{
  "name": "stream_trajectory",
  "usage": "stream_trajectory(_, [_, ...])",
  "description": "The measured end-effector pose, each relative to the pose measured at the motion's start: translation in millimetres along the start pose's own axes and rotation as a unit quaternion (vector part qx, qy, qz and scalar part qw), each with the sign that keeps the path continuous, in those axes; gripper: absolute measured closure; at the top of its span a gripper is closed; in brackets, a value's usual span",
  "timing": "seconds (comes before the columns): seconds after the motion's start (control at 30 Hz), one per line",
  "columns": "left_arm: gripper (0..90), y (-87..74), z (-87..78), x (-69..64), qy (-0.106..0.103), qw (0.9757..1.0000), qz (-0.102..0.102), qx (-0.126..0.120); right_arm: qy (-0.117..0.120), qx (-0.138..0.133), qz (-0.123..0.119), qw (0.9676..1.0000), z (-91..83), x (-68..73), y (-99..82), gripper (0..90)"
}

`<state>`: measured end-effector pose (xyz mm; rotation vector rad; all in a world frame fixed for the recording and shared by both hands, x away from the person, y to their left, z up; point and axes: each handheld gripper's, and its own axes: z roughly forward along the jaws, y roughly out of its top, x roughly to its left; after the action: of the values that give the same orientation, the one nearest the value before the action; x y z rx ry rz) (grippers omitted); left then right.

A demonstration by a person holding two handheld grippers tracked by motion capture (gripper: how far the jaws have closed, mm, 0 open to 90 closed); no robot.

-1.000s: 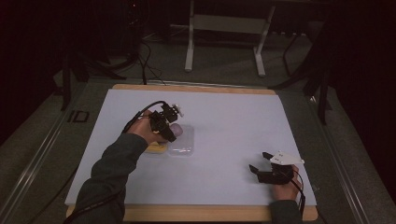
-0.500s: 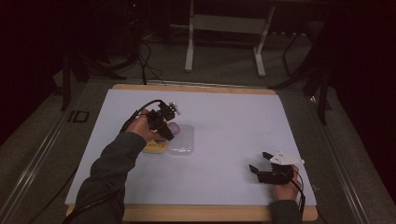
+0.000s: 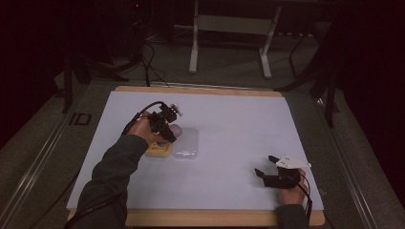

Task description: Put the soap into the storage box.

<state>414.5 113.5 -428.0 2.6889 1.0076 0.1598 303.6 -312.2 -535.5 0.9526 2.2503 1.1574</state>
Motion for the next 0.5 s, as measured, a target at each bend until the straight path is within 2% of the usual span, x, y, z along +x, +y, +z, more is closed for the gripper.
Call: stream_trajectory(0.5, [49.9, -3.3, 4.6, 6.3, 0.002, 0.9999, -0.013, 0.001, 0.0, 0.0, 0.0, 1.0, 0.1, 0.2, 0.0, 20.8])
